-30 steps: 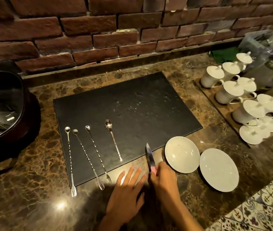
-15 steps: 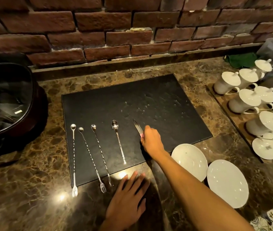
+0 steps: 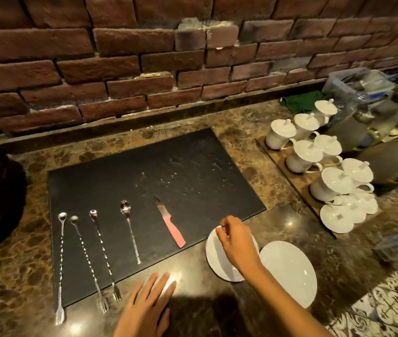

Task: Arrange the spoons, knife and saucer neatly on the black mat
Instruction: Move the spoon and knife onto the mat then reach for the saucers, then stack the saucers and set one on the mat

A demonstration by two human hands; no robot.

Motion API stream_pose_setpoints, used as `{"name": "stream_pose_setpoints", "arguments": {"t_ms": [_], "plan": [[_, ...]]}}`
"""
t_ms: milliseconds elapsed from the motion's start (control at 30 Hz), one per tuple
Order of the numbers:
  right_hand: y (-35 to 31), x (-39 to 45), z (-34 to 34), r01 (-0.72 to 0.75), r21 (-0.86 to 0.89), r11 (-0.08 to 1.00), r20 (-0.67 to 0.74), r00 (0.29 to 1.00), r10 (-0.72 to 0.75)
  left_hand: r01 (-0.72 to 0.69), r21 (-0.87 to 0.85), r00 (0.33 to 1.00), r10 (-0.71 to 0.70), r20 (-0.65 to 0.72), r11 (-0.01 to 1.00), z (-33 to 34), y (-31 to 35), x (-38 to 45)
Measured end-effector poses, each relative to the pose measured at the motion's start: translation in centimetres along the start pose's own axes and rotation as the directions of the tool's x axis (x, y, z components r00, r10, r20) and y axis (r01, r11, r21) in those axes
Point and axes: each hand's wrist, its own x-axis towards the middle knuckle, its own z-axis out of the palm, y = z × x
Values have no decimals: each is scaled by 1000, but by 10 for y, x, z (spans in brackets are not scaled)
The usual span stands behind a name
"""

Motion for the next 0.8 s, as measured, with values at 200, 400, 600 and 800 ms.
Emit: {"name": "stream_pose_setpoints", "arguments": {"t_ms": [200, 400, 600, 800], "plan": [[91, -25, -74, -114, 45, 993, -111, 987, 118, 109, -129, 946, -142, -291, 986, 1, 81, 29], [173, -32, -105, -212, -36, 977, -132, 970, 206, 424, -631, 893, -417, 169, 650, -5, 205, 75], [211, -35, -105, -241, -21, 970, 45, 969, 242, 665, -709, 682, -576, 450, 234, 0, 276, 116], [219, -30, -110, -287, 44, 957, 84, 956, 283, 654, -728, 639, -664, 387, 206, -1, 287, 129]]}}
